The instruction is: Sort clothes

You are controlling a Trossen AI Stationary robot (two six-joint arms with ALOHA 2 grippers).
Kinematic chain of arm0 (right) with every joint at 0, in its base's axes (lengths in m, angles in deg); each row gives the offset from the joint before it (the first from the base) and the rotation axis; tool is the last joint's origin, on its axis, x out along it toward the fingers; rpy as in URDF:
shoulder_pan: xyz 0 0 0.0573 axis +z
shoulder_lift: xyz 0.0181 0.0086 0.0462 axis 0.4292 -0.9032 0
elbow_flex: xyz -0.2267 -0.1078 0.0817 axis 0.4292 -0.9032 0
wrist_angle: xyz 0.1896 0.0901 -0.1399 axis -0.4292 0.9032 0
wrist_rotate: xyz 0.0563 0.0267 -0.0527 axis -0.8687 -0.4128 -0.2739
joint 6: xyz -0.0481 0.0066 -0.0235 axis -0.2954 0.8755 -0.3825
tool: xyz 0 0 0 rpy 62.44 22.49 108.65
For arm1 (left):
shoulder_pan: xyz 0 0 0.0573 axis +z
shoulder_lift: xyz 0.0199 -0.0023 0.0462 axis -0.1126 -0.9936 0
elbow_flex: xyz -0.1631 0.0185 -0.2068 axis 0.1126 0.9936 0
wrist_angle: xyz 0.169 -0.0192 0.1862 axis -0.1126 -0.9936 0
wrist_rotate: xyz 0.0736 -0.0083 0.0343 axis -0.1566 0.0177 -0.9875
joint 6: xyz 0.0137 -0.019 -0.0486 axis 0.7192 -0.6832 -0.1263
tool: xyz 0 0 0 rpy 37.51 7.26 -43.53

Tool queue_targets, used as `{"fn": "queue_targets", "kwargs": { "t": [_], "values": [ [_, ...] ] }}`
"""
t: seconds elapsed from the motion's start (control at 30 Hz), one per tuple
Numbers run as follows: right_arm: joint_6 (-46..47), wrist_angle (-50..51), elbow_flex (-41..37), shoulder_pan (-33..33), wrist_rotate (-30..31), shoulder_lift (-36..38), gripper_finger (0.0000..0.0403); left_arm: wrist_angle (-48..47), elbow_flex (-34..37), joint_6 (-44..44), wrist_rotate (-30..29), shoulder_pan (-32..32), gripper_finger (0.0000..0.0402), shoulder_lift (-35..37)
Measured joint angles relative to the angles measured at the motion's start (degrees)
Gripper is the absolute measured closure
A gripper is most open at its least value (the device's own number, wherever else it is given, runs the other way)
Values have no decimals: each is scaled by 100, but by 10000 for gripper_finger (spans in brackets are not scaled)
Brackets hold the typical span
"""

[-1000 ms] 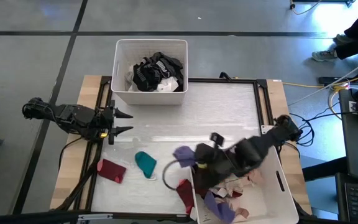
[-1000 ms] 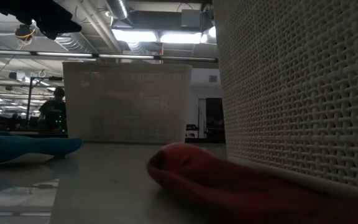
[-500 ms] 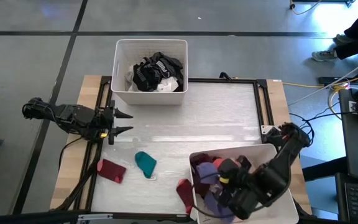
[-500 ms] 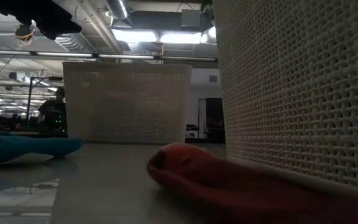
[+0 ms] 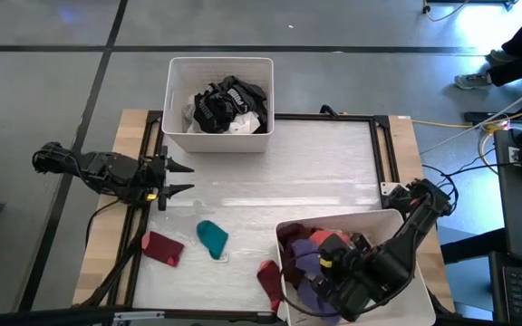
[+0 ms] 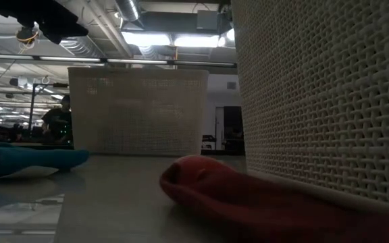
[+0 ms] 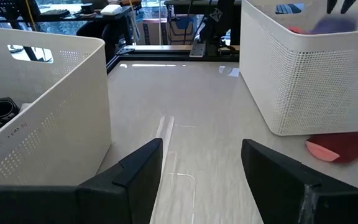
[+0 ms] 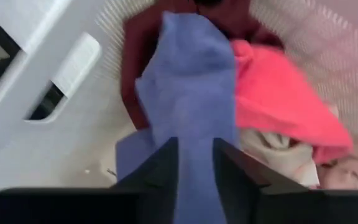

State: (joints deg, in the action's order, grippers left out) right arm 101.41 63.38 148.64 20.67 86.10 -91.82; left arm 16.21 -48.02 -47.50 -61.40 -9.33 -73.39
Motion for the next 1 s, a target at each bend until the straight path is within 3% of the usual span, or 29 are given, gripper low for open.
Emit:
{"fn": "queue_targets", "kwargs": {
  "t": [0.2,0.37,0.57,0.83,1.0],
  "values": [
    [21,-2,-86,-22,-274,-2,220,-63,0,-26,0,-2,192,2],
    [-73,-32,-85,-168,-269,41,181,-63,0,-28,-2,-2,192,2],
    [-1256,-608,-84,-601,-163,42,174,-63,0,-26,0,0,192,2],
    [-3713,-2684,-81,-1329,104,15,176,-63,0,-18,0,0,192,2],
    [-4813,-4026,-76,-1717,-317,-226,176,-61,0,2,0,-2,192,2]
  ]
}}
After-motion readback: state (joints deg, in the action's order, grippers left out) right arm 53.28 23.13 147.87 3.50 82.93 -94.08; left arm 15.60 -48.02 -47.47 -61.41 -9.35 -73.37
